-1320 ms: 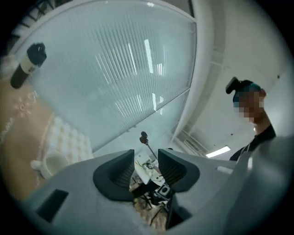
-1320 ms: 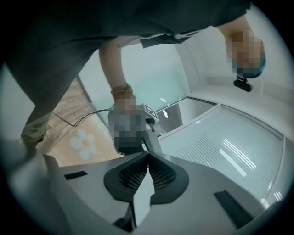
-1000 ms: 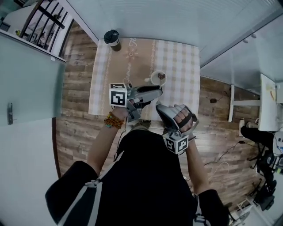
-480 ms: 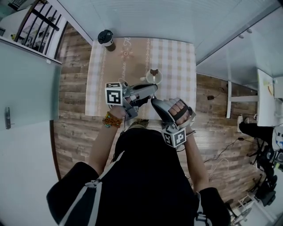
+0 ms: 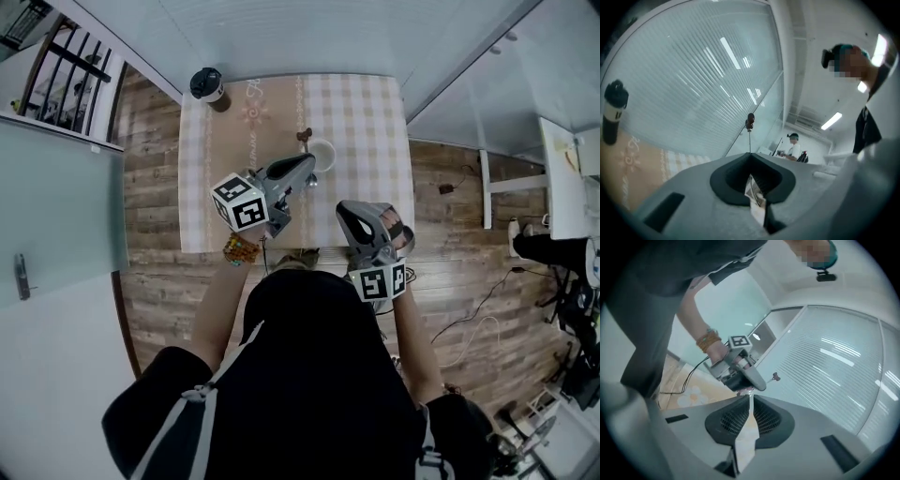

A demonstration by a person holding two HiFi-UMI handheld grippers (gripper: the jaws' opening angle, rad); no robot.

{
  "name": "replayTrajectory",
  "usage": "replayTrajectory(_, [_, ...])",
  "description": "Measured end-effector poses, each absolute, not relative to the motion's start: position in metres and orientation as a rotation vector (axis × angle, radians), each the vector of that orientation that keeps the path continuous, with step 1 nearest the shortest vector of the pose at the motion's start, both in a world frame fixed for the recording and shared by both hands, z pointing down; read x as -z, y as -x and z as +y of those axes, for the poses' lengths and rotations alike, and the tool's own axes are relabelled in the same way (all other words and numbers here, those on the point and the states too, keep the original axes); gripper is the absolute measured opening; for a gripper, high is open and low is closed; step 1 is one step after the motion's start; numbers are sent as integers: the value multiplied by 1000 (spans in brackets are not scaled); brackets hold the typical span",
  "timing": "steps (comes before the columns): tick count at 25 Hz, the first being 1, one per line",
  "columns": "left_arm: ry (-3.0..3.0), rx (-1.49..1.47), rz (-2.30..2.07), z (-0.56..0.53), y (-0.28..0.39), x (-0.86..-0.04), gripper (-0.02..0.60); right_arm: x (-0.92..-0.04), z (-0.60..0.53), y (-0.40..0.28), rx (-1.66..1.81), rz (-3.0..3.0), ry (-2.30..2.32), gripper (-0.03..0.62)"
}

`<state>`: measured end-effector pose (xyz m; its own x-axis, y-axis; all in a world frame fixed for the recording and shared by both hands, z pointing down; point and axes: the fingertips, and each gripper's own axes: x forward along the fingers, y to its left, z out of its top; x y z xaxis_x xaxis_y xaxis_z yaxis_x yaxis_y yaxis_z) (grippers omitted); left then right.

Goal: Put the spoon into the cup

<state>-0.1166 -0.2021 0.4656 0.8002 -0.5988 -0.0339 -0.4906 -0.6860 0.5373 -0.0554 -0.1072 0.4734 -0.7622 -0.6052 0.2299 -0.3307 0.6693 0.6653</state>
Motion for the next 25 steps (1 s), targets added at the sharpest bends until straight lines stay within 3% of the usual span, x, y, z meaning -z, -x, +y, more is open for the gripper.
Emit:
replayTrajectory(4, [-2699, 97, -975, -208, 102, -484, 14, -456, -111, 44, 606, -2598, -853, 25])
replayTrajectory(11, [-2680, 131, -1123, -239, 100, -527, 14, -435, -109, 28, 286, -2768, -987, 24])
replayTrajectory(25, [-2542, 8, -1213, -265, 92, -617, 14, -448, -99, 8, 214, -2700, -1066, 20])
